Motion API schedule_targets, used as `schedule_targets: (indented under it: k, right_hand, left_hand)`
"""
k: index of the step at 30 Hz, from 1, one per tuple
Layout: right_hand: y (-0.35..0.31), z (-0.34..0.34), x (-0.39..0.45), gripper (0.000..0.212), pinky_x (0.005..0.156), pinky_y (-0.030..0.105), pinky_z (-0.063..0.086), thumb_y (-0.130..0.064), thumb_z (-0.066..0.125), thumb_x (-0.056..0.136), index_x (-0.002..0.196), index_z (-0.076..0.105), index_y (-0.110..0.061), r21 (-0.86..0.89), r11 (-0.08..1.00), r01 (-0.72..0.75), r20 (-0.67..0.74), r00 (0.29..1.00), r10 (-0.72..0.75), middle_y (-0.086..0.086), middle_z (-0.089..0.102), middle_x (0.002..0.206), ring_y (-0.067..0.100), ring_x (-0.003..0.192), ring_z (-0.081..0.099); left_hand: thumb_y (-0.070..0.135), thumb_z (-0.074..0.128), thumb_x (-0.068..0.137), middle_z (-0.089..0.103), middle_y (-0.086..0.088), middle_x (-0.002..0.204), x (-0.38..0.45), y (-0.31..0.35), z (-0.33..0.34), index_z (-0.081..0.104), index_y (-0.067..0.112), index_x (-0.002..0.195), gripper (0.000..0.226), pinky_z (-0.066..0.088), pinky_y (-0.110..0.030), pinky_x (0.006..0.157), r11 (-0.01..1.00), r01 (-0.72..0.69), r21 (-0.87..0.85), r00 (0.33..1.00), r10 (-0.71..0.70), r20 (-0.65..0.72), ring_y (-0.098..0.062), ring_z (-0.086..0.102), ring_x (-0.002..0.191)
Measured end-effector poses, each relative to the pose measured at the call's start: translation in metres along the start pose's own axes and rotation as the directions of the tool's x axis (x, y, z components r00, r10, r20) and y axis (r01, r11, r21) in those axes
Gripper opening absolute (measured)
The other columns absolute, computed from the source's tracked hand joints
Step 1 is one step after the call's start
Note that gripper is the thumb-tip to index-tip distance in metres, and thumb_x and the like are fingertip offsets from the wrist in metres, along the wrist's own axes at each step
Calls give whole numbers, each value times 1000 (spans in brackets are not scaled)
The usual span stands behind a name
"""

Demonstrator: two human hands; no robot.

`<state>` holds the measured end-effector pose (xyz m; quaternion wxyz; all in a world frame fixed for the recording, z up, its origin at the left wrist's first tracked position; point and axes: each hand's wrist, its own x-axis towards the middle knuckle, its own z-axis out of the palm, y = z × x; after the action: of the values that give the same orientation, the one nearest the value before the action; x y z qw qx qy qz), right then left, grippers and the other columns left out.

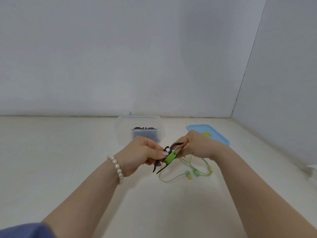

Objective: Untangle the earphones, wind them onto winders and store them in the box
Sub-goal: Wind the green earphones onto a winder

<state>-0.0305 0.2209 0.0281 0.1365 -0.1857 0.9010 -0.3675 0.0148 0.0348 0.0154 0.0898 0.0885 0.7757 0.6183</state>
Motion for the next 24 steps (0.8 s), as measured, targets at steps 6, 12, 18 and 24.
schedule_targets:
  k: [6,12,18,24]
  right_hand:
    - [2,-12,-3,8,100,37,40,-21,76,73,67,73,-24,-50,997,-62,-75,995,58,5,68,112,21,112,56]
    - [-2,-20,-8,16,98,28,36,-21,64,86,73,73,-24,43,998,-46,-32,998,48,-4,70,103,11,111,55]
    - [-10,-21,-4,10,84,21,39,-14,64,85,82,73,-10,125,992,14,-206,978,12,-3,68,87,11,98,57]
    - [-17,-15,-1,9,84,28,43,-15,75,75,76,74,-6,162,987,20,-352,935,38,5,67,89,22,106,57]
  left_hand:
    - [6,71,76,64,4,55,2,-2,-3,72,10,68,9,40,-10,49,972,-1,233,997,19,-76,-4,57,50]
    - [7,71,76,66,-1,61,9,-7,-4,72,9,69,7,48,-23,65,971,7,237,989,28,-143,-10,58,56]
    - [5,67,80,66,-3,67,10,-6,-6,70,-5,83,11,48,-10,57,990,-1,141,981,29,-193,-6,57,50]
    - [9,68,78,69,-14,73,14,-10,-7,70,-2,77,10,51,-32,73,978,13,208,959,47,-281,-16,58,63]
